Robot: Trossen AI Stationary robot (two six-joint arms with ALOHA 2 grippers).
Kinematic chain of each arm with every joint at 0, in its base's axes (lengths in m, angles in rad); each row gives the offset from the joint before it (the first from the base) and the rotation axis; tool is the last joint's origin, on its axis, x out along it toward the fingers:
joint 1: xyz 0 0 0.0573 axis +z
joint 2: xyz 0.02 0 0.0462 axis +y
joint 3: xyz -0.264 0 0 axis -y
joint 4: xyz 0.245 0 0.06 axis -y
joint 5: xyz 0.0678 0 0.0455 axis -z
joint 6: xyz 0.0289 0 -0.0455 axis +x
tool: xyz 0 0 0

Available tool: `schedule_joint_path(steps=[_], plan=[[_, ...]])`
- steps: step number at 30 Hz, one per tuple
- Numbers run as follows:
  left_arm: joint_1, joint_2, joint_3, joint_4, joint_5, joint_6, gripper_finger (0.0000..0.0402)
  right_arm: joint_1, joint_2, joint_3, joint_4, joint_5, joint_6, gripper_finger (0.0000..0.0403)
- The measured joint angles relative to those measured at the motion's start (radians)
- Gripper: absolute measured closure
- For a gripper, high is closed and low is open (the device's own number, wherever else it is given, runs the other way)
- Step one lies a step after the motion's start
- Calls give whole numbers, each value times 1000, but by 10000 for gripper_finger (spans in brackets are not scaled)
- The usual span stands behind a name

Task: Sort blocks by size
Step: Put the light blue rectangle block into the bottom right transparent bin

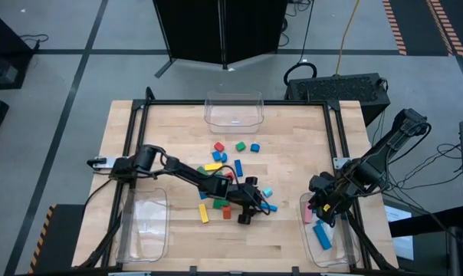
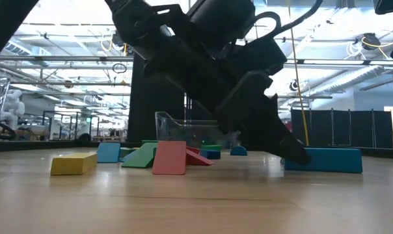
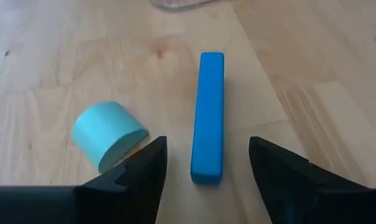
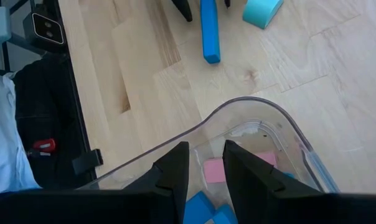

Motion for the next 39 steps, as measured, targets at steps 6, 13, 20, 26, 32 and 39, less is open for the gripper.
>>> schedule_joint_path(steps=[6,13,20,26,32,39], plan=[[8,19,0,12,15,-8,207,0,0,0,1,2,-14,310],[24,21,0,28,12,-8,282,0,0,0,9,54,-47,317],[45,21,0,27,12,-34,354,0,0,0,16,130,-111,346],[47,12,0,10,11,-41,354,1,0,0,82,198,-225,365],[50,-83,-1,-97,-49,-52,354,2,1,0,274,413,-504,367],[49,-210,-2,-189,-93,5,354,1,18,1,369,549,-744,367]])
